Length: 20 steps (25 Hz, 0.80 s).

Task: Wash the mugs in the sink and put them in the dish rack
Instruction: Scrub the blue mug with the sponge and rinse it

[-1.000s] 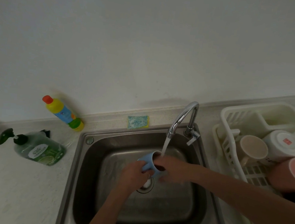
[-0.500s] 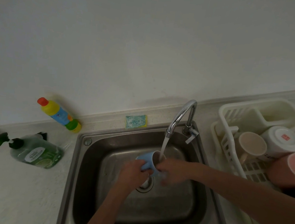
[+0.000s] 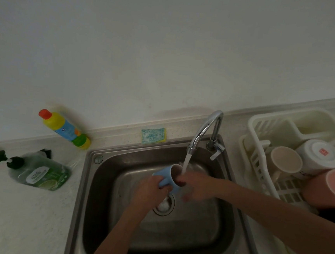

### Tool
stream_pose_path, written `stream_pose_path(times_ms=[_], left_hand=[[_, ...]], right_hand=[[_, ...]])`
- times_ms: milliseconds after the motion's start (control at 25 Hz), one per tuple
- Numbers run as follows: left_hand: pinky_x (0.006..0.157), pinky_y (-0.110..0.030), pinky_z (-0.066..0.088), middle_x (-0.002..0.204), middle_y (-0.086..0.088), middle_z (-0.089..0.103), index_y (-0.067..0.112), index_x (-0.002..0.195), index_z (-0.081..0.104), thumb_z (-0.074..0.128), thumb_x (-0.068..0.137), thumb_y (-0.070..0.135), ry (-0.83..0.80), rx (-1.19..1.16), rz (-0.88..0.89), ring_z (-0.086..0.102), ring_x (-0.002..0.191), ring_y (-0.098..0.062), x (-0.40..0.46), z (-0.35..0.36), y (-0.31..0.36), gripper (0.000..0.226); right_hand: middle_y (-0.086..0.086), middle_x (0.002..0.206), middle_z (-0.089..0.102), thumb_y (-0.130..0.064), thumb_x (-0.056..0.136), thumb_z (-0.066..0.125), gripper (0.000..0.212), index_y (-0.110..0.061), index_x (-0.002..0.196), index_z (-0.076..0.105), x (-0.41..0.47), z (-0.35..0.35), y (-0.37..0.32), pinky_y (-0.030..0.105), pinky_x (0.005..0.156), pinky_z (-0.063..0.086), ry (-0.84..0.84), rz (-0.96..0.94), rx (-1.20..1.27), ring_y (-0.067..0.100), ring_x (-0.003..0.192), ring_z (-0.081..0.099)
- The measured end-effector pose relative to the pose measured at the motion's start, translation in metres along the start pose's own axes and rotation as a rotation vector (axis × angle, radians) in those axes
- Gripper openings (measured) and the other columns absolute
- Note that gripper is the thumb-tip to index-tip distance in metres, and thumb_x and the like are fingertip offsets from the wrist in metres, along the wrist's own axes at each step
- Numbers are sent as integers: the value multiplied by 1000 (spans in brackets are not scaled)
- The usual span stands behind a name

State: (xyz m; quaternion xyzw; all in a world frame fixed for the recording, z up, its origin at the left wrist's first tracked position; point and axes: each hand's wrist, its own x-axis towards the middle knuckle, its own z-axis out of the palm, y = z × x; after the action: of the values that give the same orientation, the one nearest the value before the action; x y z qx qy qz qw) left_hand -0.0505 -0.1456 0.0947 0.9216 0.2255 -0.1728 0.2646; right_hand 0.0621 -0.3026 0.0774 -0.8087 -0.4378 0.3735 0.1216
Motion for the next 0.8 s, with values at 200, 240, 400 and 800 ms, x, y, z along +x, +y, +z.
stream_pose_path(times_ms=[200, 240, 400, 800], left_hand=[[75, -19, 44, 96, 5, 63, 19, 111, 63, 57, 97, 41, -41, 59, 45, 57, 83, -5, 2, -2, 7, 27], [69, -16, 41, 94, 6, 62, 19, 111, 63, 56, 97, 40, -45, 54, 53, 55, 79, -2, 2, -2, 8, 26], [61, -14, 37, 82, 9, 60, 24, 97, 63, 60, 94, 40, -6, 36, 50, 53, 69, 1, -1, 0, 13, 17], [71, -19, 40, 91, 8, 61, 22, 107, 64, 57, 95, 43, -26, 42, 47, 55, 80, -4, -1, -4, 18, 26]], right_hand=[[2, 133, 56, -31, 87, 72, 55, -19, 137, 52, -1, 2, 0, 34, 102, 46, 77, 11, 42, 19, 120, 56], [1, 134, 55, -32, 86, 72, 56, -19, 137, 52, -2, 3, 4, 35, 103, 46, 73, 19, 28, 19, 122, 55], [-3, 134, 54, -43, 84, 72, 62, -26, 138, 47, -11, 2, 1, 34, 102, 46, -53, -19, -44, 16, 117, 55], [-3, 132, 58, -42, 82, 72, 57, -25, 133, 54, -16, -9, 7, 38, 103, 47, 39, -38, 10, 13, 118, 56]])
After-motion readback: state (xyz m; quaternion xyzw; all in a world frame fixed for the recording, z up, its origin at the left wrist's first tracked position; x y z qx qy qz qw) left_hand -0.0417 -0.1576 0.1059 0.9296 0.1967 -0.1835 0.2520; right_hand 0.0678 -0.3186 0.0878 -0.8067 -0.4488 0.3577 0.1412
